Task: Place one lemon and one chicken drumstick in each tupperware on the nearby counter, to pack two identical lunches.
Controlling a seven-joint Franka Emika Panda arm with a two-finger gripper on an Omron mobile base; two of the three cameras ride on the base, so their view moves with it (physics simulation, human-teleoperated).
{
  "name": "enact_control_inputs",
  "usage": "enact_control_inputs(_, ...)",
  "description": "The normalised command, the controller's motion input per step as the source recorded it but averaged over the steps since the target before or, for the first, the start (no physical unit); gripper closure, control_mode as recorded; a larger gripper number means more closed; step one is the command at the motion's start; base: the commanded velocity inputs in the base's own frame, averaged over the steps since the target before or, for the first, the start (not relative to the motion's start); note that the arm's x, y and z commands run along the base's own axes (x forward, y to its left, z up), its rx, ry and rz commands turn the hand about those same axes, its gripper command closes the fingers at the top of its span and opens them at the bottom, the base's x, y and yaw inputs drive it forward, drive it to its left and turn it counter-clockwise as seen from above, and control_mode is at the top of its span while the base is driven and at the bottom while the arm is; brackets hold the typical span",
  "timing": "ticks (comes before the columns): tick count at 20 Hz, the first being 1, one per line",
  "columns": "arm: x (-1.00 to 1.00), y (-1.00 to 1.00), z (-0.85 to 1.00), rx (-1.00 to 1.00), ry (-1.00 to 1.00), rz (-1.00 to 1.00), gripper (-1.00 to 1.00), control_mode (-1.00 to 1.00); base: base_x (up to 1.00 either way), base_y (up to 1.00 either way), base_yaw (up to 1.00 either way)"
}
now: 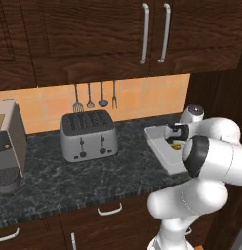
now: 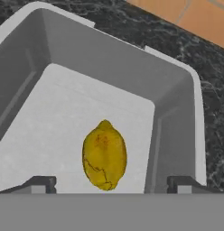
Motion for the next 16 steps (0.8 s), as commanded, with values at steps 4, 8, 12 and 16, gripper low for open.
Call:
enact_control_inputs(4,-0.29,0.23,0.78,0.17,0.0,0.0,-1.0,-1.0,0.0,0.0,0.0)
enact_control_inputs(8,-0.54,0.58,0.55,0.29,-0.02,-0.06,-1.0,-1.0,0.0,0.0,0.0)
enact_control_inputs(12,-0.78,0.74,0.28,0.15,-0.08,-0.01,-1.0,-1.0,0.0,0.0,0.0)
enact_control_inputs(16,-0.99,0.46,0.0,-0.06,-0.09,0.0,-1.0,-1.0,0.0,0.0,0.0)
